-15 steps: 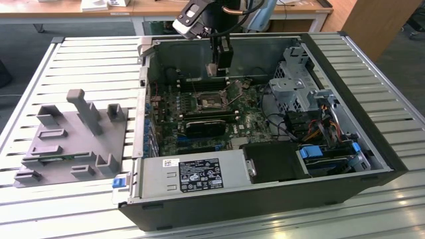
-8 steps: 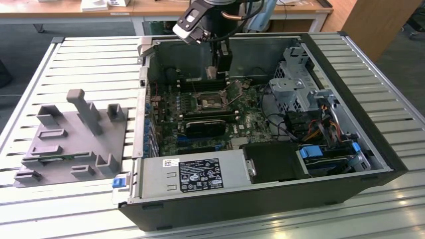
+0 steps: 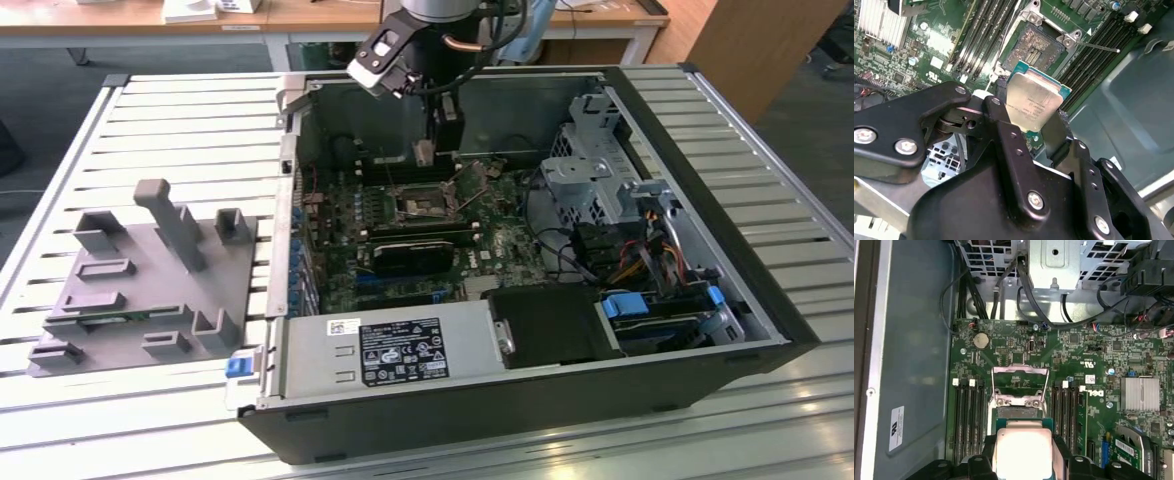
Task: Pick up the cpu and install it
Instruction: 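Place the cpu into insertion slot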
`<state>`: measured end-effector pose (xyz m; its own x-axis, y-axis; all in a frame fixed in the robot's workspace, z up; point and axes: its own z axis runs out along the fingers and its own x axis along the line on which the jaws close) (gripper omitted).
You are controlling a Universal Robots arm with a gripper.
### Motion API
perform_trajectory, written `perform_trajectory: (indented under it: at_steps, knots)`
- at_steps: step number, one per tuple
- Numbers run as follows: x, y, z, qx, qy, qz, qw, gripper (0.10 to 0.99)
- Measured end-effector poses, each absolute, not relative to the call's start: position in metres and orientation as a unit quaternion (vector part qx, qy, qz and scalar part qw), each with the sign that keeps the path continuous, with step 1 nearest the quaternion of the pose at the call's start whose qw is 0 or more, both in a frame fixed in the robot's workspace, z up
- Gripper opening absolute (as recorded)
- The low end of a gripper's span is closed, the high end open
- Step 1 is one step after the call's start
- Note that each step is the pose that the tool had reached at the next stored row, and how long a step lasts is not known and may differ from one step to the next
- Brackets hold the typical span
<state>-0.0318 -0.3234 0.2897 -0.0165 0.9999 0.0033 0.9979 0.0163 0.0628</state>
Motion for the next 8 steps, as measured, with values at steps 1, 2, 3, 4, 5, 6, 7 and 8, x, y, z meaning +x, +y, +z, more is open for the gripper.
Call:
perform_trajectory:
  at_steps: [1, 2, 3, 4, 5, 6, 7, 8]
  knots:
    - [-0.032, -0.323, 0.288, 0.701, 0.713, 0.024, 0.021, 0.525]
    - [-0.032, -0.323, 0.286, 0.701, 0.713, 0.024, 0.021, 0.525]
    - [-0.032, -0.323, 0.284, 0.701, 0.713, 0.024, 0.021, 0.525]
    - [-0.032, -0.323, 0.282, 0.701, 0.713, 0.024, 0.021, 0.525]
    - [-0.032, -0.323, 0.281, 0.701, 0.713, 0.024, 0.021, 0.525]
    - [-0.032, -0.323, 0.280, 0.701, 0.713, 0.024, 0.021, 0.525]
    - [-0.032, -0.323, 0.278, 0.701, 0.713, 0.024, 0.021, 0.525]
    - [-0.032, -0.323, 0.277, 0.701, 0.713, 0.024, 0.021, 0.525]
